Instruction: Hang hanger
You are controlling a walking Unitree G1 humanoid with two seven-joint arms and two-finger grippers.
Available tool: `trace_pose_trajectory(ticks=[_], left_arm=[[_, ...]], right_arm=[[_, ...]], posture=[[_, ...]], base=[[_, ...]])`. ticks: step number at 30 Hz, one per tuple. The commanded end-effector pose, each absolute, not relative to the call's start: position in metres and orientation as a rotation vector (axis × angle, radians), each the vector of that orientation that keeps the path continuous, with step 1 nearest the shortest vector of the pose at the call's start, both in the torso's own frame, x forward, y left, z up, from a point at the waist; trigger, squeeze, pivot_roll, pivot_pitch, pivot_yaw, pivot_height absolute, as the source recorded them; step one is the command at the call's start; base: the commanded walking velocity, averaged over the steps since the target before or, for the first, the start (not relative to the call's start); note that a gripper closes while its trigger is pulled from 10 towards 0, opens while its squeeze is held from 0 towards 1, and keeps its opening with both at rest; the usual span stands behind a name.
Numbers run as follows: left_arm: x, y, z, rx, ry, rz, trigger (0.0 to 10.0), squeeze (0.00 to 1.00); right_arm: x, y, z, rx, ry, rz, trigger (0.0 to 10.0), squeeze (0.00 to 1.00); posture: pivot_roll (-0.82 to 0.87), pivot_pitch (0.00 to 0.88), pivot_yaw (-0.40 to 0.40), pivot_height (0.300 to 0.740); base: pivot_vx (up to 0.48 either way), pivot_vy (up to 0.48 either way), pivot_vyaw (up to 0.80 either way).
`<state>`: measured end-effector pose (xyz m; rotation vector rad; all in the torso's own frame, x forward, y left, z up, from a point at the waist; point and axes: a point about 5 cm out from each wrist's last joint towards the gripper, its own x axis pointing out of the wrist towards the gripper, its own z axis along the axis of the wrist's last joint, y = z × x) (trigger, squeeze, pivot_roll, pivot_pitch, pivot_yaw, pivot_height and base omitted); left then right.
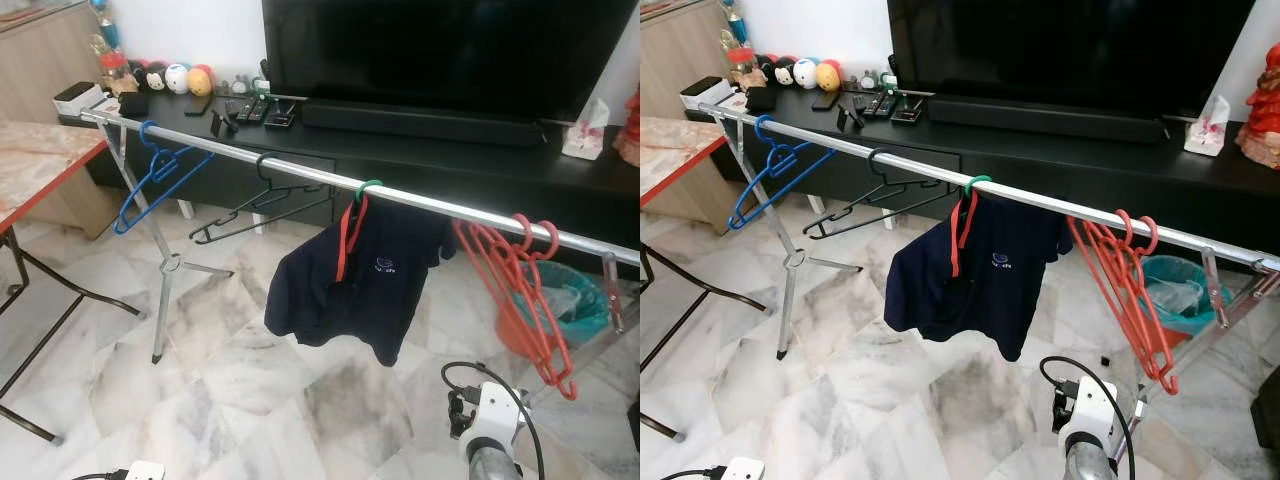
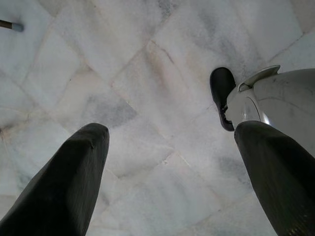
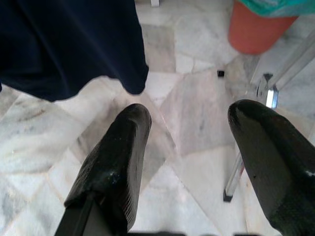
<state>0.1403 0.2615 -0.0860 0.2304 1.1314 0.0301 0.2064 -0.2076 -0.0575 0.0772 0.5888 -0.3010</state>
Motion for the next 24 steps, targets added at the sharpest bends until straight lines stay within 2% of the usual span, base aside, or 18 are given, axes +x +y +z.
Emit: trace_pose_trajectory(ticks=[1, 4, 5, 7, 12, 17, 24], left_arm=[[0.138, 0.265, -0.086, 0.257, 1.141, 0.016, 10.0, 0.0], [0.138, 0.264, -0.086, 0.259, 1.142, 0.013, 10.0, 0.0], [0.138, 0.264, -0.086, 0.259, 1.142, 0.011, 10.0, 0.0], [0.138, 0.264, -0.086, 0.259, 1.142, 0.011, 10.0, 0.0], [0.139, 0.264, -0.086, 0.256, 1.141, 0.011, 10.0, 0.0], [0.138, 0.263, -0.086, 0.254, 1.144, 0.011, 10.0, 0.0], [0.136, 0.264, -0.087, 0.252, 1.151, 0.018, 10.0, 0.0]], right_arm=[[0.201, -0.202, -0.063, 0.064, 0.627, -0.275, 10.0, 0.0], [0.186, -0.193, -0.077, 0.063, 0.785, -0.209, 10.0, 0.0], [0.176, -0.185, -0.085, 0.023, 0.882, -0.123, 10.0, 0.0], [0.172, -0.182, -0.088, 0.019, 0.912, -0.089, 10.0, 0.0], [0.133, -0.17, -0.107, -0.04, 1.134, 0.046, 10.0, 0.0], [0.122, -0.178, -0.11, -0.01, 1.196, -0.029, 10.0, 0.0], [0.135, -0.188, -0.105, 0.093, 1.129, -0.169, 10.0, 0.0]], posture=[[0.01, 0.0, 0.032, 0.74], [0.01, 0.0, 0.032, 0.74], [0.01, 0.0, 0.03, 0.74], [0.01, 0.0, 0.03, 0.74], [0.02, 0.0, 0.027, 0.74], [0.03, 0.0, 0.02, 0.74], [0.02, 0.0, 0.023, 0.74]], base=[[0.0, 0.0, 0.0], [0.0, 0.0, 0.0], [0.0, 0.0, 0.0], [0.0, 0.0, 0.0], [0.0, 0.0, 0.0], [0.0, 0.0, 0.0], [0.0, 0.0, 0.0]])
